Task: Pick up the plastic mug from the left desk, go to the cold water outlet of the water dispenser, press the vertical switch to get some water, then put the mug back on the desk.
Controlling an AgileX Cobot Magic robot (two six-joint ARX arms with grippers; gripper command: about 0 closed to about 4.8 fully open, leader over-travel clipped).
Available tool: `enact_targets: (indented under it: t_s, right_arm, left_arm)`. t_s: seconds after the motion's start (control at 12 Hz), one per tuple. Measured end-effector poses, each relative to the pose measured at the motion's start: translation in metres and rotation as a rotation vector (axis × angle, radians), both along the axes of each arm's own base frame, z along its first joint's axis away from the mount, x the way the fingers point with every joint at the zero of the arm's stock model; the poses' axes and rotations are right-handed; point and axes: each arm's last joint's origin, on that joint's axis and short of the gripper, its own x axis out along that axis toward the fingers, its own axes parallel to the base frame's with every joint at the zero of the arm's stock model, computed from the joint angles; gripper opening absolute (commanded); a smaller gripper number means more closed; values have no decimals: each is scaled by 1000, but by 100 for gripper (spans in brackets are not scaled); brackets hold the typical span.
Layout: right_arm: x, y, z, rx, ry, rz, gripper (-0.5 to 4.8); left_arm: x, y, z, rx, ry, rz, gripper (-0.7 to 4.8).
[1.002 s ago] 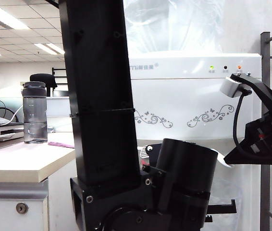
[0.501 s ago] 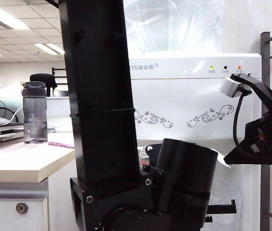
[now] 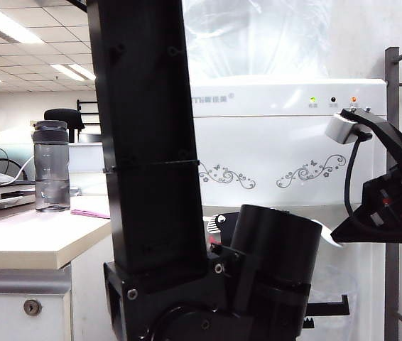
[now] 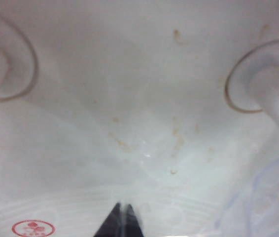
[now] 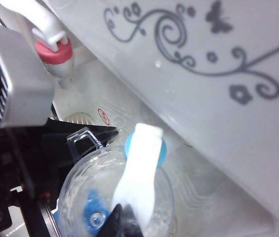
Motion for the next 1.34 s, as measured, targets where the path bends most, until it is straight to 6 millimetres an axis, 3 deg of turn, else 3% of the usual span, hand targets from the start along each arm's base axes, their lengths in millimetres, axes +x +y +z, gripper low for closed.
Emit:
enact_targets:
  t_s: [1.0, 1.34]
  right_arm:
    - [0, 0, 1, 3, -15, -2, -1]
    - [-4, -1, 24, 40, -104, -22, -1]
  left_arm:
    - [0, 0, 0, 2, 0, 0, -5]
    - [0, 0, 0, 3, 0, 0, -5]
